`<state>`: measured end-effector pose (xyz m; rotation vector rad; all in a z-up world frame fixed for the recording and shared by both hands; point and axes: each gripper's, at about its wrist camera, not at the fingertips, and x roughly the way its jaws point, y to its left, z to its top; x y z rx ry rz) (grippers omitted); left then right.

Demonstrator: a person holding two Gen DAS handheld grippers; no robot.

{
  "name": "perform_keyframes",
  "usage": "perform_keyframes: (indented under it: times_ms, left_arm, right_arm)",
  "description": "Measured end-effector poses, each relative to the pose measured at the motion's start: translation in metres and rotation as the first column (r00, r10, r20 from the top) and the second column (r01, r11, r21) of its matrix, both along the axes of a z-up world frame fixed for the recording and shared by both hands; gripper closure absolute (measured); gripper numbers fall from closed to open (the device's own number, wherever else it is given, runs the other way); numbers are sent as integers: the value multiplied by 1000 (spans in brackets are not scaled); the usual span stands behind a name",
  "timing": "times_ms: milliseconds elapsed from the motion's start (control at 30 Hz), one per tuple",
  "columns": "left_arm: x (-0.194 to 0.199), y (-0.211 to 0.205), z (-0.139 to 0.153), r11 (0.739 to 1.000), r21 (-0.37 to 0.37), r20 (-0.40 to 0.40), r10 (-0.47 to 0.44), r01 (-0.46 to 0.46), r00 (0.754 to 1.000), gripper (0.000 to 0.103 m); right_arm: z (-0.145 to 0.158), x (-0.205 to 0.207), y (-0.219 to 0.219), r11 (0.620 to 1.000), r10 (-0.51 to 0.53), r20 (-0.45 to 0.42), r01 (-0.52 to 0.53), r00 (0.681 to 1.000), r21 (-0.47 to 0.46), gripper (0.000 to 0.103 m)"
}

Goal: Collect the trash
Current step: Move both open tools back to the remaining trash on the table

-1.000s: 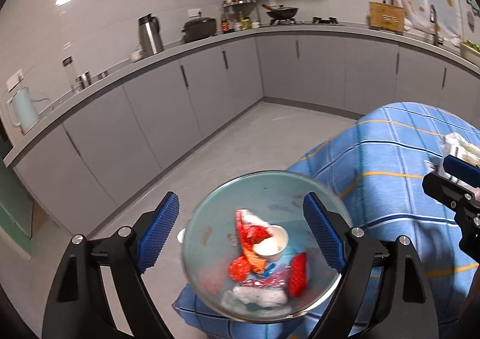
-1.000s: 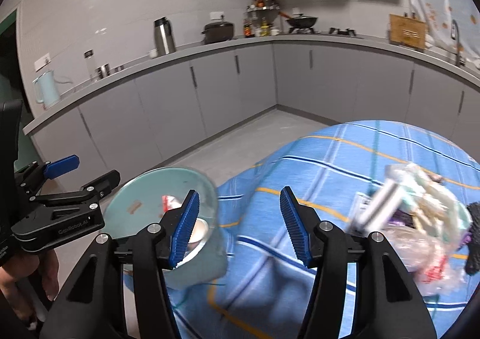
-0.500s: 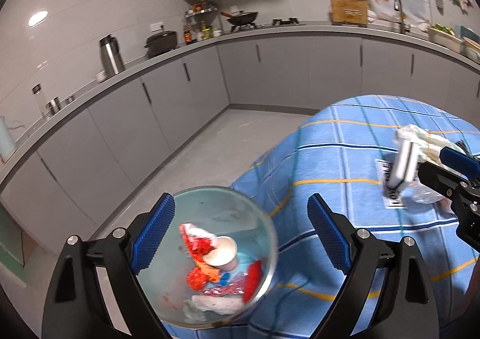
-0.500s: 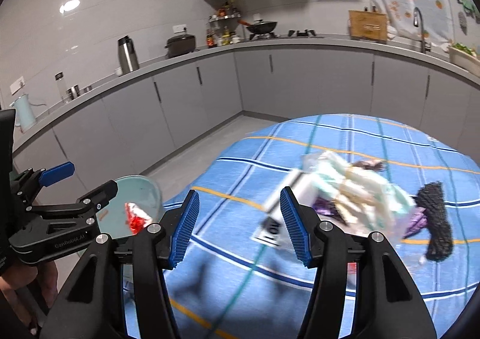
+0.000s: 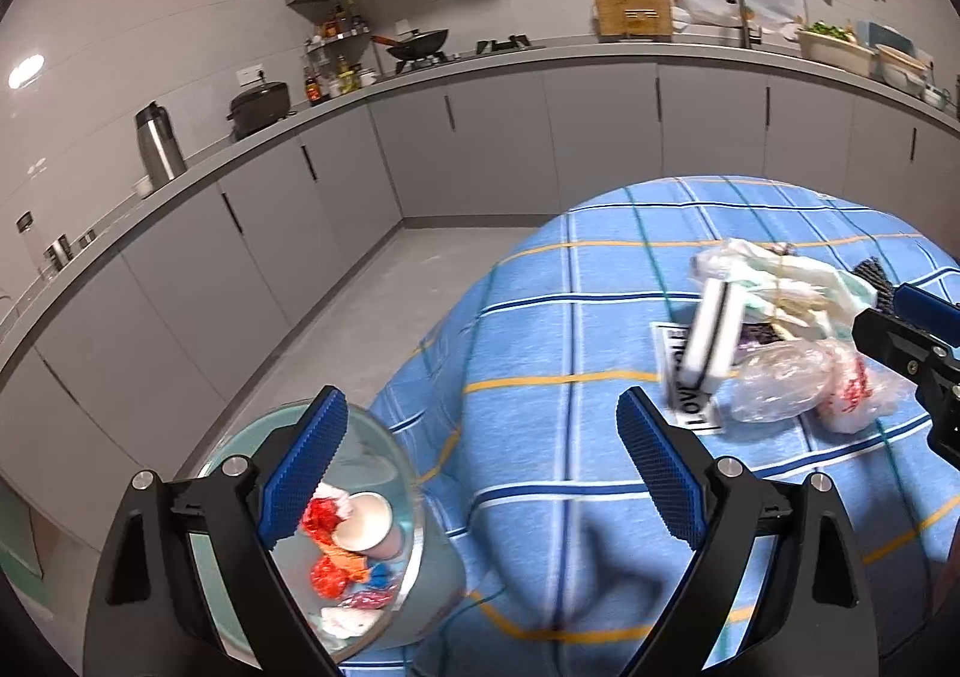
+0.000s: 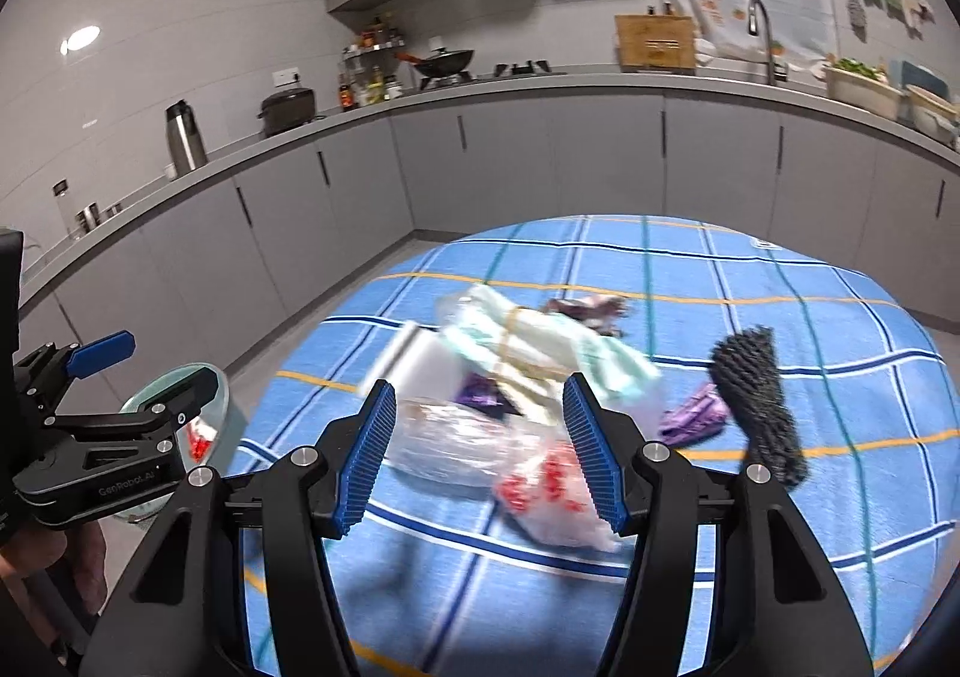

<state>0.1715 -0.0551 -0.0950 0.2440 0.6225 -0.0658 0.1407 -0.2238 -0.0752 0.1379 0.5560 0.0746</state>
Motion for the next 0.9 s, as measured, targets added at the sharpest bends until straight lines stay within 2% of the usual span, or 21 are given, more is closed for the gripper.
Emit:
perform_keyframes:
  times_ms: [467,700,900]
  left_arm:
    - [1,-63,-13,992,10,-20,-129,130,991,12]
    - [10,-71,-15,992,18,-21,-123,124,992,12]
    - [15,-62,-21,995,26,-32,-93,93,995,12]
  right_arm:
    - [-18,-26,-63,988,-152,-48,152,987,-2,45]
    - [-22,-25,-64,990,-143,-74,143,987,-9,45]
    - [-22,-15,-42,997,-80,-82,79,993,-18,45]
